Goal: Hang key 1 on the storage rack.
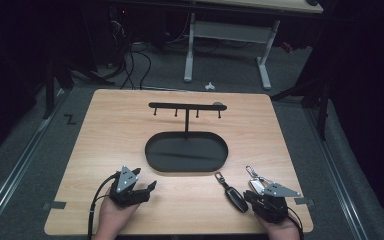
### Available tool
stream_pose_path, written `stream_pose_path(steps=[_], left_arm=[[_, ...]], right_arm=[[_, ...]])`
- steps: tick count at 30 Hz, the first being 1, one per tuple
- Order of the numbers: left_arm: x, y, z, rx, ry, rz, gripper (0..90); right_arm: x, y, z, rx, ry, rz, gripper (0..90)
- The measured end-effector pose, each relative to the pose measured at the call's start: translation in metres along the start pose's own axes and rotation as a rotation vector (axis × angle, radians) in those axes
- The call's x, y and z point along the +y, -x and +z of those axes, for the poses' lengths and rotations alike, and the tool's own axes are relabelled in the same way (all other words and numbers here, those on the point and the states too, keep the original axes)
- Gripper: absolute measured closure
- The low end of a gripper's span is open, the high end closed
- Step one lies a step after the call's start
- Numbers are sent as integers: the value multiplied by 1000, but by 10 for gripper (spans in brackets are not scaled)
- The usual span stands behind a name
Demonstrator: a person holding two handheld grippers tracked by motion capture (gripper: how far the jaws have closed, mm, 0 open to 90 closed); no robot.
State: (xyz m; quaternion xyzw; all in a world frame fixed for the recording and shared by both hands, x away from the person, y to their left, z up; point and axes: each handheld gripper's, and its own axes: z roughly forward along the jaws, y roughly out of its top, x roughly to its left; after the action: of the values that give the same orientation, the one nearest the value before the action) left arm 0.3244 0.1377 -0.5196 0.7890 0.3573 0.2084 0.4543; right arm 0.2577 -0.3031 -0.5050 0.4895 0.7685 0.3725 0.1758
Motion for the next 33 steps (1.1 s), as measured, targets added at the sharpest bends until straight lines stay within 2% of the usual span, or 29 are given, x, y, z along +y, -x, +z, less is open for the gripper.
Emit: stream_pose_path(steps=[7, 8, 12, 16, 18, 21, 24, 26, 28, 33], left_arm=[[-2, -4, -4, 7, 5, -10, 267], [-2, -4, -5, 11, 8, -15, 267], [-1, -5, -6, 20, 7, -35, 258], [0, -5, -9, 22, 14, -49, 255], [0, -5, -9, 24, 6, -41, 255], [1, -7, -10, 19, -10, -54, 276], [4, -5, -14, 7, 23, -62, 329], [6, -4, -17, 13, 38, -49, 316], [6, -4, -18, 19, 42, -39, 295], [6, -7, -19, 8, 43, -40, 256]], right_arm=[[1, 11, 1, -43, 24, 32, 769], [1, 14, 2, -63, 25, 36, 755], [3, 18, 2, -63, 10, 38, 727], [7, 19, 3, -76, -32, 60, 721], [9, 19, 3, -83, -38, 60, 722], [15, 19, 5, -104, -75, 50, 721], [21, 20, 7, -103, -99, 38, 678], [25, 21, 9, -101, -135, 23, 654], [28, 22, 10, -122, -161, 0, 633], [36, 23, 10, -130, -214, -3, 587]])
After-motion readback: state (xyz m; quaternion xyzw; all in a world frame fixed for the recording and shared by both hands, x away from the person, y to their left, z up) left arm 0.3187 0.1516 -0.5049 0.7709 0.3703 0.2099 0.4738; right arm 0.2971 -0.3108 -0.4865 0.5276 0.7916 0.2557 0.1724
